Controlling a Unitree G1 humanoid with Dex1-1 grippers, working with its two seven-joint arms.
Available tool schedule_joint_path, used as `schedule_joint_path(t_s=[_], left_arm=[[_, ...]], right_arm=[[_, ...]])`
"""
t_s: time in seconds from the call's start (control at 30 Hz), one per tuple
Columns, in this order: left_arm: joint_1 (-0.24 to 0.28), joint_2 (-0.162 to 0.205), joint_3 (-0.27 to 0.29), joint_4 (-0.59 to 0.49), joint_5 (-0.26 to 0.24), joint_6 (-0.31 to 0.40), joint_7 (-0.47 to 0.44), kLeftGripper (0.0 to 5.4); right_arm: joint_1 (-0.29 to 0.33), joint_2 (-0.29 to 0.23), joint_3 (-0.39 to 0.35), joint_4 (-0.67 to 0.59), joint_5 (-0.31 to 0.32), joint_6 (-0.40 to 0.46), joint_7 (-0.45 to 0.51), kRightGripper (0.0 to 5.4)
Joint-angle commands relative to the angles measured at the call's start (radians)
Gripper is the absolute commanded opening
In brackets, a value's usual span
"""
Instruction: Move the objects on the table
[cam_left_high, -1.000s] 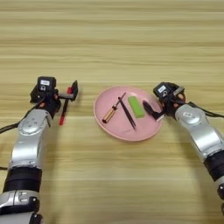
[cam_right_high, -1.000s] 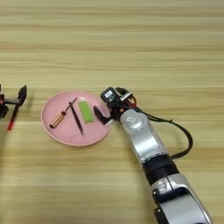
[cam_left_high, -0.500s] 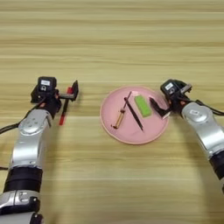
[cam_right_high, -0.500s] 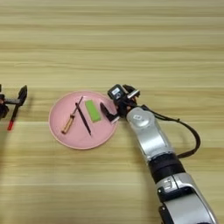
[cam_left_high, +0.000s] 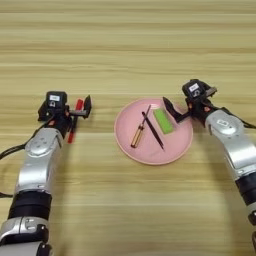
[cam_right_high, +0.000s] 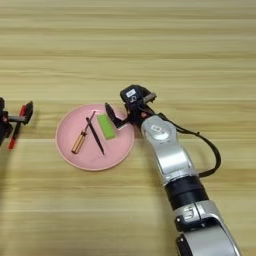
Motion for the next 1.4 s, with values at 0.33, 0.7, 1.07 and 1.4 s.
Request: schedule_joint_path(t_s=[0.33,0.7,1.07,1.4], left_arm=[[-0.009,-0.014,-0.011,-0.013,0.007,0.004,0.016,5.37],[0.002,-0.023,-0.017,-0.048,0.009,0.023,0.031,5.37],[0.001,-0.033,-0.021,-0.045,0.015,0.02,0.051,5.37],[0.002,-0.036,-0.024,-0.049,0.015,0.022,0.056,5.37]], right_arm=[[0.132,-0.059,0.089,-0.309,0.013,0.21,0.123,5.4],[0.22,-0.084,0.052,-0.538,0.174,0.549,0.192,5.4],[0.257,-0.135,0.067,-0.648,0.284,0.69,0.243,5.4],[0.247,-0.146,0.082,-0.638,0.344,0.751,0.242,5.4]])
